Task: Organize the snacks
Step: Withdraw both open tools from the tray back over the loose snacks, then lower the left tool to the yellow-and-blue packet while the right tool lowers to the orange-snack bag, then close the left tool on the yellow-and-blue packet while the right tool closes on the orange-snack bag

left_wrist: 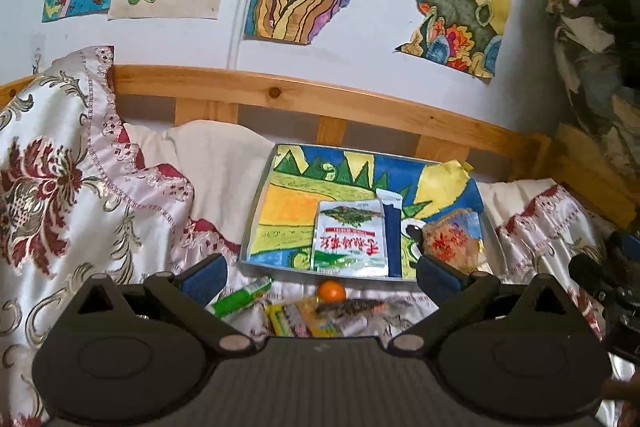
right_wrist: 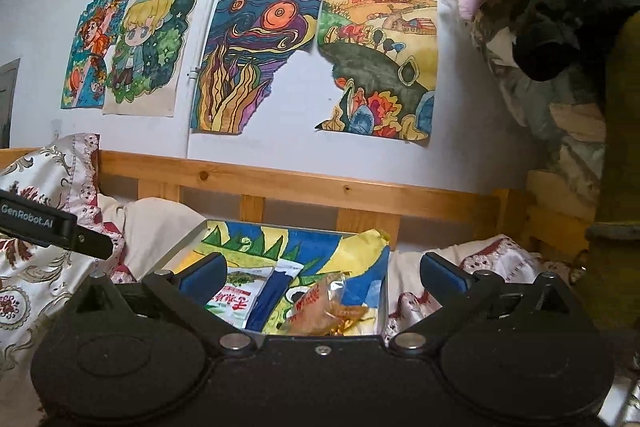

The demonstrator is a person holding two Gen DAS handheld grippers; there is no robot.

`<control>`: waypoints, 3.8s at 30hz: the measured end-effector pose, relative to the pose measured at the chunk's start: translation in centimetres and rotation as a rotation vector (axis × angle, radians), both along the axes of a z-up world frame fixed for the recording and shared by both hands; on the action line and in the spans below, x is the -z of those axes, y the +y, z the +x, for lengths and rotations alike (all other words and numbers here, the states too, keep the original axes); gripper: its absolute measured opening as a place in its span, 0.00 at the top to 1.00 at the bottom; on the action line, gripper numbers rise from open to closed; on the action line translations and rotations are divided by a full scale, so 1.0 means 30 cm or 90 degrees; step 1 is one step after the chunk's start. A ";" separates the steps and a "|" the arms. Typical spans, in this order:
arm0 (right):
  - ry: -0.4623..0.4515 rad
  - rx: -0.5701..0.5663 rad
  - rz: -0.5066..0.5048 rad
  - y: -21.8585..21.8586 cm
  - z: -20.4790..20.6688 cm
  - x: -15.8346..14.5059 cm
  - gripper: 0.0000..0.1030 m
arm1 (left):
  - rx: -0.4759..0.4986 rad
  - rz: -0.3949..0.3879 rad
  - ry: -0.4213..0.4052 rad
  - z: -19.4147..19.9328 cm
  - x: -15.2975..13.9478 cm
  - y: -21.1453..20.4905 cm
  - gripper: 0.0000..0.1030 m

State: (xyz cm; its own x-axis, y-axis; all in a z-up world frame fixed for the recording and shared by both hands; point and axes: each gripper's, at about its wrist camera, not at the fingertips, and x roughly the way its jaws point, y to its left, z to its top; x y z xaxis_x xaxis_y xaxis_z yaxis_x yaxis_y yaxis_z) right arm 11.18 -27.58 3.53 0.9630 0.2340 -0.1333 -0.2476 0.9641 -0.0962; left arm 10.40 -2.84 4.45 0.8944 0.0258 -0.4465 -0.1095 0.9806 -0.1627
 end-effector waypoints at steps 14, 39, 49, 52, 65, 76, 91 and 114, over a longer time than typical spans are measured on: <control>0.047 -0.024 -0.007 0.034 -0.174 0.036 0.01 | 0.015 0.015 0.005 -0.172 0.045 -0.011 0.01; 0.209 -0.039 -0.045 0.076 -0.181 0.130 0.01 | 0.059 0.063 0.099 -0.254 0.171 -0.050 0.01; 0.242 -0.044 -0.042 0.078 -0.156 0.148 0.01 | 0.047 0.059 0.124 -0.230 0.195 -0.045 0.00; 0.260 -0.041 -0.039 0.076 -0.137 0.156 0.01 | 0.057 0.050 0.127 -0.226 0.196 -0.042 0.01; 0.285 -0.067 -0.076 0.067 -0.002 0.181 0.01 | 0.088 0.005 0.144 -0.159 0.205 -0.045 0.01; 0.339 -0.083 -0.078 0.098 0.126 0.276 0.01 | 0.060 -0.044 0.162 0.016 0.230 0.007 0.01; 0.343 -0.105 -0.010 0.112 0.240 0.376 0.01 | 0.059 -0.036 0.222 0.262 0.268 -0.001 0.01; 0.314 -0.145 -0.031 0.183 0.244 0.409 0.01 | 0.056 -0.148 0.310 0.372 0.346 0.098 0.26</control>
